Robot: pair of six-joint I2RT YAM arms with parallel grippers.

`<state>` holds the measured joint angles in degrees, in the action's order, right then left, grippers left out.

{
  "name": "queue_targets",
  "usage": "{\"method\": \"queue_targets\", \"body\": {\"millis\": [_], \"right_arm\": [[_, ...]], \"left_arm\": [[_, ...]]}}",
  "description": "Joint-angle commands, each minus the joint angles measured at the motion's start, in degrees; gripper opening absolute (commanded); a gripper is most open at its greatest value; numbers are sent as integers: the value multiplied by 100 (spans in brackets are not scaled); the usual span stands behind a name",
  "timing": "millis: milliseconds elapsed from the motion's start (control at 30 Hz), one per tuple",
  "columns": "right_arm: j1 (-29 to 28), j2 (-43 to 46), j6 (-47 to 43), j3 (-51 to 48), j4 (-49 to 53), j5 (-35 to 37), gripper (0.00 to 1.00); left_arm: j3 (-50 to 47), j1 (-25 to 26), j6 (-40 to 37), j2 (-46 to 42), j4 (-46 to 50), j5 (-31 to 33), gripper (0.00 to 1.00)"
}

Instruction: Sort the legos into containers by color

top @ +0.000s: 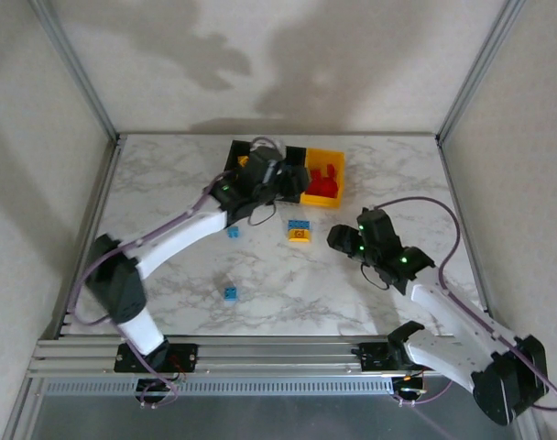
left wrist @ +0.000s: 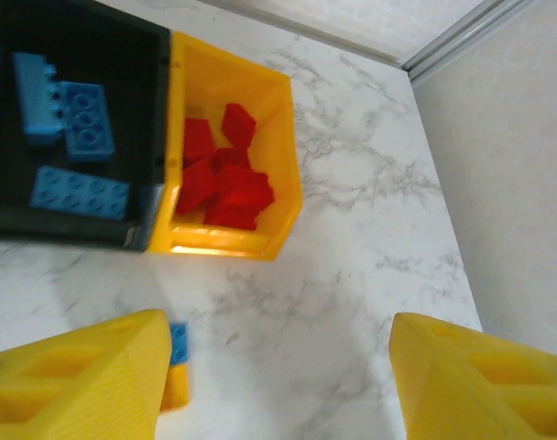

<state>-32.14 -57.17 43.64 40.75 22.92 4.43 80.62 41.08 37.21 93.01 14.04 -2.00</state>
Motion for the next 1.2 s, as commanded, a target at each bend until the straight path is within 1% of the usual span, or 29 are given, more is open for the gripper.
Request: {"method": "queue_targets", "body": {"millis": [0,133,233,300,367,467,600,733,967,1100,1167], "right_arm": [[-166,-531,-168,446,-109,202,71],[-337,-1328,-282,945,-187,280,73],[-474,-2101,-426,1466,-138,406,74],[-534,-2674,-536,1881,-28,485,76],[-556,-3110,-621,2187,-9,545,78],[-557,-3669,-793,2619,56,616,80],[-557,-4404,-1022,3152,242,700,80],[-556,-4905,-1129,3423,203,618,82],[-556,-5465,-1148,3685,220,647,84],[-556,-5675,-1146,3756,190,607,84],[-556,-5776,-1114,3803,180,595,83]], "left_arm": [[-1068,-206,-170,-752,-29,-201,65],[-2179,-340,-95,-1855,88,-205,67],[-2980,-411,138,-2621,125,-157,68],[-3492,-462,358,-3131,110,-136,71],[-3884,-504,523,-3551,100,-146,75],[-4234,-548,670,-3979,223,-169,75],[-4446,-565,762,-4253,385,-90,75],[-4426,-584,731,-4316,449,-51,75],[-4397,-619,708,-4300,522,0,75],[-4419,-635,735,-4296,521,15,75],[-4417,-636,743,-4306,521,24,75]]}}
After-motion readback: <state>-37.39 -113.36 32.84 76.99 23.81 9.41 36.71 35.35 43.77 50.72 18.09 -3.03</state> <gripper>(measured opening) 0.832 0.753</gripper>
